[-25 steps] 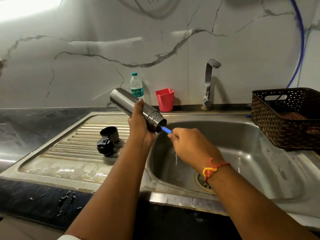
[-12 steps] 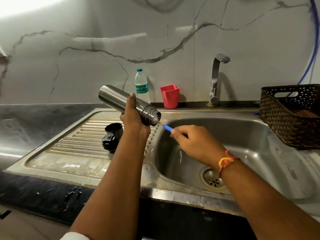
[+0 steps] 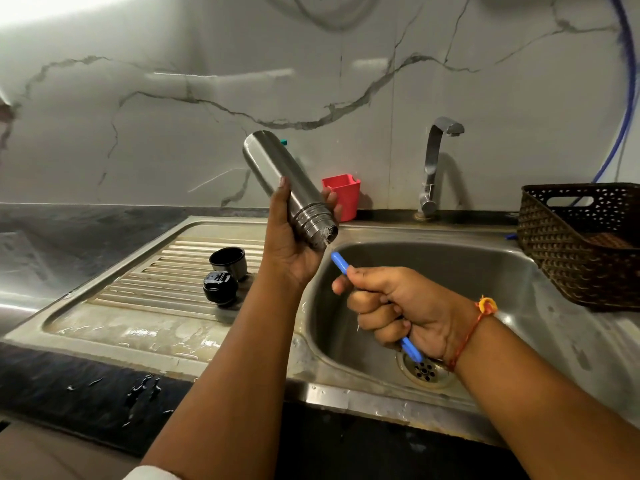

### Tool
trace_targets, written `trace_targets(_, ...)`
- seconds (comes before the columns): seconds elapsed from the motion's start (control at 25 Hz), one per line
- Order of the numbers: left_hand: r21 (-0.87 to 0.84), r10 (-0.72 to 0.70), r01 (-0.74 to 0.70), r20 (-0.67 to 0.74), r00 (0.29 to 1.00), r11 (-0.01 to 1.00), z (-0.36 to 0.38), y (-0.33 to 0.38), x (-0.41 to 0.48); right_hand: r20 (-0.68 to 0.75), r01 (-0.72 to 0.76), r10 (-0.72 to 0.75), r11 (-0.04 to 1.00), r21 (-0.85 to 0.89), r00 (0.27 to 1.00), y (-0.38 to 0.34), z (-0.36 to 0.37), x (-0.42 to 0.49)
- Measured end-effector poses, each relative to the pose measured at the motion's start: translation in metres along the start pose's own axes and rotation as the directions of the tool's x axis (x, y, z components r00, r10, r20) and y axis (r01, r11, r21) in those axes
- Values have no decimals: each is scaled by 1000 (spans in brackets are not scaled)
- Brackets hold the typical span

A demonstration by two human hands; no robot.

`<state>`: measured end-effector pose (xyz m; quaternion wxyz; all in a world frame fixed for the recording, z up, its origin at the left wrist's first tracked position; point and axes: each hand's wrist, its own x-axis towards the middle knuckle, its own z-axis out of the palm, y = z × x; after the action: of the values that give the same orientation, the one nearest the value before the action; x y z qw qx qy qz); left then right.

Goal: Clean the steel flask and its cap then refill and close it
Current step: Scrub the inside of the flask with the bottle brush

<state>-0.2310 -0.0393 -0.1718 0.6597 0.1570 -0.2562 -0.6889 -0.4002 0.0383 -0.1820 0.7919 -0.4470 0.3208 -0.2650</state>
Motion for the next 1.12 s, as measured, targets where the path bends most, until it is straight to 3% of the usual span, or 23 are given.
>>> trace_targets(0.12,99,51,-41,-106,993,994,1,4,1,-192,55,-139,920,-389,971,2,4,5)
trace_targets(0.16,139,93,-68,-181,979,988,-2,7,5,-256,44,-237,809,-587,937,1,5,6)
trace_targets(0.24,187,164,-110,-302,939,976,-13,14,14,-285,-58,-429,469,-881,857,2,5,6)
trace_targets(0.32,204,204,-135,-374,905,970,-22,20,19,-260,-152,-519,241,-959,815,3,4,5)
trace_targets(0.44,194,223,-156,-400,889,969,-27,22,22,-266,-245,-564,115,-963,782,4,5,3)
trace_targets(0.64,206,178,-97,-418,891,974,-23,5,22,-295,-335,-582,40,-941,758,9,-1,2)
trace_targets(0.8,233,102,-8,-395,913,973,-21,-6,22,-277,-321,-605,37,-947,747,11,0,12)
trace_targets(1.0,214,205,-124,-416,886,969,-30,11,23,-244,-257,-552,56,-965,797,14,5,4)
trace_targets(1.12,191,199,-135,-369,908,972,-25,4,21,-261,-249,-544,98,-964,798,12,2,7)
